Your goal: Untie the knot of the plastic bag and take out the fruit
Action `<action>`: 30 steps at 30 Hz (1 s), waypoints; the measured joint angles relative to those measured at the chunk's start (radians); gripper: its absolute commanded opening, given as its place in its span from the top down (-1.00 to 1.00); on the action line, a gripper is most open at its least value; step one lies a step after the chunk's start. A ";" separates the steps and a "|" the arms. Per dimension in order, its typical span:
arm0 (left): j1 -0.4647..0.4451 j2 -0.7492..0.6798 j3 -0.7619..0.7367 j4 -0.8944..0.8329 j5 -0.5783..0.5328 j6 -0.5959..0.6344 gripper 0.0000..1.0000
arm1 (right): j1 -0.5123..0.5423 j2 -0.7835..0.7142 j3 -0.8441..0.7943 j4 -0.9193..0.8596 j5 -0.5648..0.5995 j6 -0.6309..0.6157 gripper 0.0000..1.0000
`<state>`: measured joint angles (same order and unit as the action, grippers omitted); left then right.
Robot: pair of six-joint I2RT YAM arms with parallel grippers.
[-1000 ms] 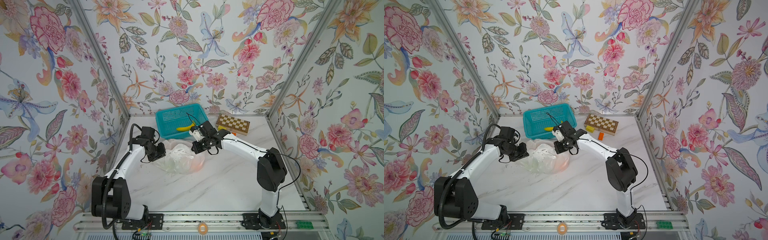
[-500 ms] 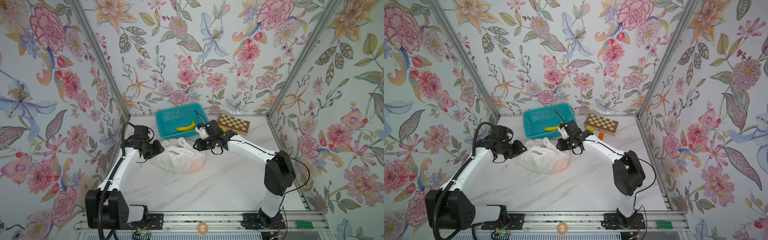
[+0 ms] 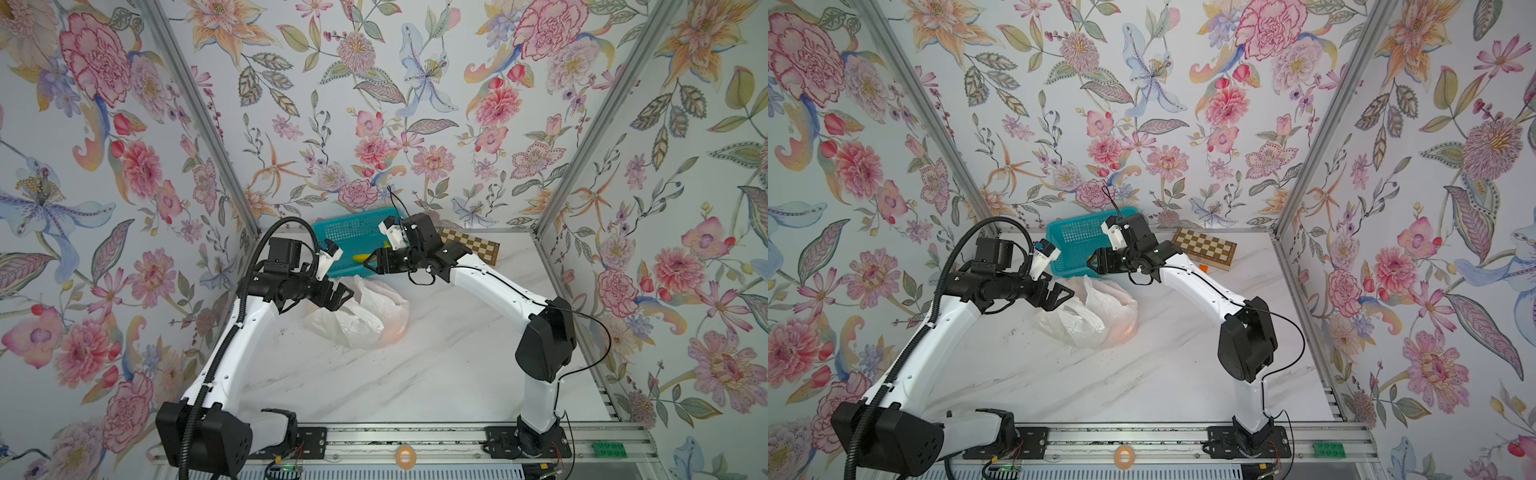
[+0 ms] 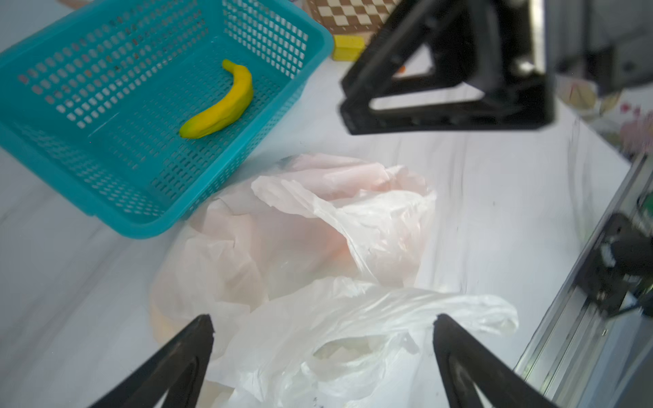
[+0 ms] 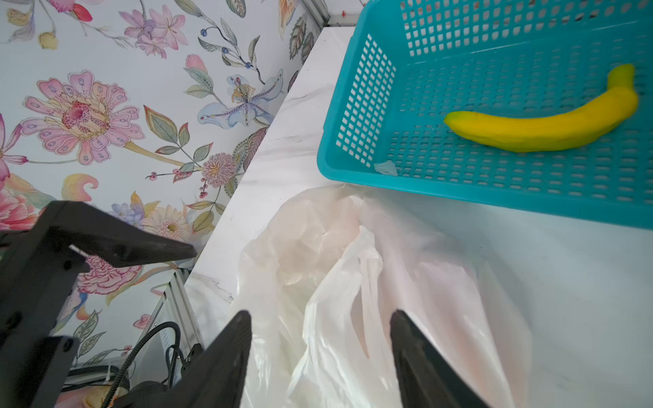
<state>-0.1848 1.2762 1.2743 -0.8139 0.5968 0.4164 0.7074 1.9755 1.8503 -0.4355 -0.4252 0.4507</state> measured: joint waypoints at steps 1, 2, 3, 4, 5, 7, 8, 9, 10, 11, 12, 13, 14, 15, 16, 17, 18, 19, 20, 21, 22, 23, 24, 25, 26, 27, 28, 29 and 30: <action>-0.010 0.002 0.007 -0.019 0.004 0.064 -0.98 | 0.002 0.031 0.034 -0.018 -0.014 0.000 -0.33; -0.015 0.006 0.013 -0.036 0.007 0.111 -0.98 | 0.005 0.062 0.066 -0.035 -0.022 0.000 -0.34; -0.021 0.011 0.017 -0.049 0.011 0.155 -0.98 | 0.007 0.093 0.099 -0.054 -0.031 -0.001 -0.34; -0.025 0.017 0.019 -0.059 0.016 0.197 -0.98 | 0.012 0.124 0.135 -0.077 -0.038 -0.001 -0.34; -0.025 0.024 0.019 -0.066 0.019 0.229 -0.98 | 0.016 0.150 0.163 -0.099 -0.043 -0.002 -0.35; -0.031 0.040 0.019 -0.076 0.021 0.285 -0.97 | 0.027 0.198 0.215 -0.139 -0.051 -0.008 -0.34; -0.033 0.047 0.019 -0.076 0.018 0.302 -0.97 | 0.032 0.213 0.229 -0.154 -0.056 -0.010 -0.33; -0.039 0.055 0.018 -0.073 0.012 0.320 -0.97 | 0.037 0.229 0.245 -0.170 -0.058 -0.010 -0.30; -0.046 0.059 0.012 -0.063 0.006 0.331 -0.97 | 0.040 0.244 0.260 -0.184 -0.059 -0.011 -0.26; -0.052 0.060 0.000 -0.046 0.004 0.340 -0.97 | 0.044 0.255 0.272 -0.193 -0.061 -0.009 -0.22; -0.059 0.060 -0.018 -0.026 0.002 0.346 -0.97 | 0.047 0.267 0.284 -0.202 -0.066 -0.007 -0.16; -0.065 0.060 -0.040 0.000 0.004 0.350 -0.93 | 0.049 0.276 0.291 -0.210 -0.070 -0.004 -0.10; -0.068 0.060 -0.058 0.017 0.008 0.351 -0.91 | 0.049 0.283 0.300 -0.218 -0.074 -0.001 -0.07; -0.071 0.063 -0.075 0.031 0.012 0.355 -0.88 | 0.050 0.291 0.311 -0.227 -0.079 0.002 -0.03; -0.072 0.068 -0.088 0.039 0.019 0.359 -0.85 | 0.050 0.296 0.320 -0.232 -0.084 0.003 0.02; -0.073 0.074 -0.093 0.043 0.022 0.362 -0.82 | 0.050 0.299 0.325 -0.235 -0.085 0.005 0.09; -0.074 0.084 -0.095 0.047 0.025 0.367 -0.79 | 0.050 0.301 0.327 -0.237 -0.088 0.007 0.16; -0.075 0.095 -0.096 0.052 0.026 0.370 -0.74 | 0.050 0.301 0.329 -0.239 -0.091 0.009 0.23; -0.076 0.103 -0.096 0.053 0.025 0.374 -0.67 | 0.050 0.301 0.330 -0.243 -0.092 0.010 0.28; -0.077 0.111 -0.098 0.053 0.025 0.378 -0.58 | 0.050 0.301 0.332 -0.246 -0.092 0.011 0.32; -0.078 0.116 -0.102 0.056 0.024 0.383 -0.47 | 0.050 0.303 0.336 -0.250 -0.093 0.011 0.38; -0.080 0.119 -0.107 0.058 0.023 0.386 -0.37 | 0.050 0.303 0.336 -0.251 -0.094 0.011 0.42; -0.082 0.123 -0.111 0.058 0.018 0.387 -0.29 | 0.050 0.303 0.336 -0.253 -0.095 0.011 0.48; -0.084 0.126 -0.114 0.060 0.016 0.387 -0.16 | 0.050 0.304 0.336 -0.255 -0.095 0.010 0.54; -0.085 0.127 -0.117 0.061 0.013 0.383 -0.02 | 0.051 0.304 0.336 -0.257 -0.095 0.009 0.58; -0.087 0.127 -0.120 0.064 0.009 0.382 0.22 | 0.051 0.304 0.336 -0.258 -0.094 0.010 0.61; -0.087 0.127 -0.122 0.070 0.006 0.372 0.46 | 0.051 0.304 0.336 -0.259 -0.094 0.010 0.65; -0.087 0.127 -0.126 0.083 0.002 0.363 0.74 | 0.051 0.304 0.336 -0.259 -0.094 0.010 0.72; -0.087 0.125 -0.132 0.100 0.001 0.349 0.89 | 0.051 0.304 0.336 -0.259 -0.093 0.012 0.78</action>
<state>-0.2714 1.4014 1.1423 -0.7143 0.5976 0.7654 0.7582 2.2795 2.1864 -0.6949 -0.5182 0.4629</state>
